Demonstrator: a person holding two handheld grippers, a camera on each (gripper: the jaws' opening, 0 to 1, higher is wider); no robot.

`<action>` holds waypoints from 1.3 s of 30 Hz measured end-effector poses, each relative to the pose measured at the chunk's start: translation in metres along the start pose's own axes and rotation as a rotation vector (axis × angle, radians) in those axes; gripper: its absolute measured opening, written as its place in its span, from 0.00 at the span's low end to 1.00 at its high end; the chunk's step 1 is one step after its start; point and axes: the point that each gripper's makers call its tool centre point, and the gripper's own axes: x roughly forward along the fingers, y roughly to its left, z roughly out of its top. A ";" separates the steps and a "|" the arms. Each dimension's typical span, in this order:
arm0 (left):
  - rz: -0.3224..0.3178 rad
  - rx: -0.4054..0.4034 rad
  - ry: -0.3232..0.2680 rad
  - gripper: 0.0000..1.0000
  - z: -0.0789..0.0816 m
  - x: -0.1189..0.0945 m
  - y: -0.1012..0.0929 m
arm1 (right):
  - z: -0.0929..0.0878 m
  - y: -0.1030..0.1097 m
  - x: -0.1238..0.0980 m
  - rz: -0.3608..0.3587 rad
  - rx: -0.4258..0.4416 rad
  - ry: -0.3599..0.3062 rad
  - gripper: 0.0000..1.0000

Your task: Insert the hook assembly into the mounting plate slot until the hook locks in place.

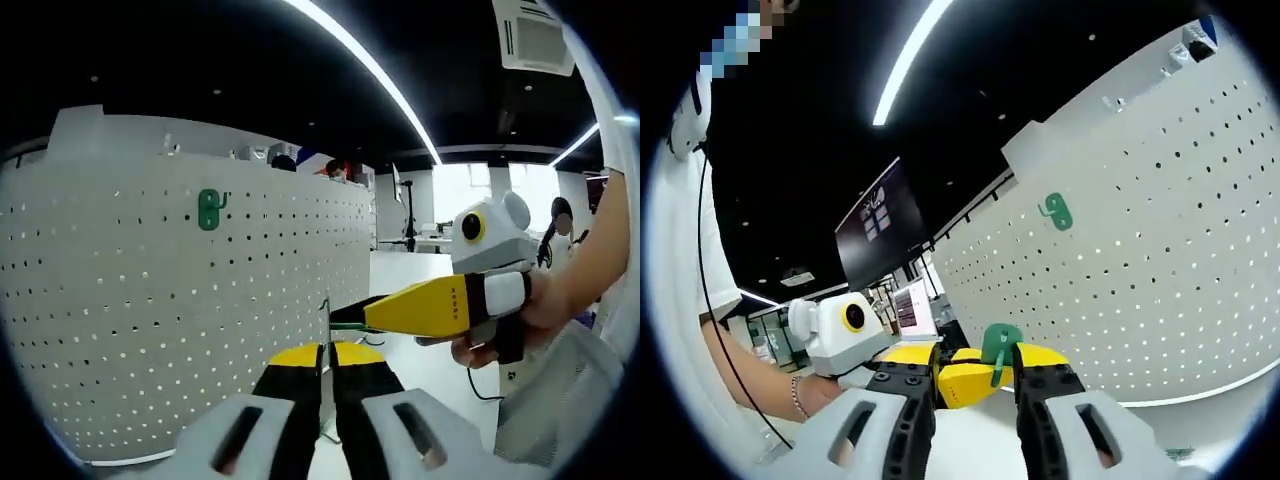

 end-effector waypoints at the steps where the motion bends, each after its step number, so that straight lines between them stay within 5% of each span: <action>1: 0.000 -0.001 -0.002 0.03 0.000 0.000 0.000 | -0.001 0.000 0.000 0.001 0.000 0.002 0.25; 27: 0.012 -0.001 -0.004 0.02 0.000 0.000 -0.001 | -0.003 -0.016 0.001 -0.109 0.009 -0.006 0.03; 30: 0.013 0.005 0.004 0.02 -0.002 0.000 -0.001 | -0.004 -0.016 0.002 -0.125 -0.048 0.028 0.02; 39: 0.017 -0.014 0.023 0.02 -0.007 -0.001 -0.001 | -0.012 -0.019 0.004 -0.147 -0.028 0.081 0.02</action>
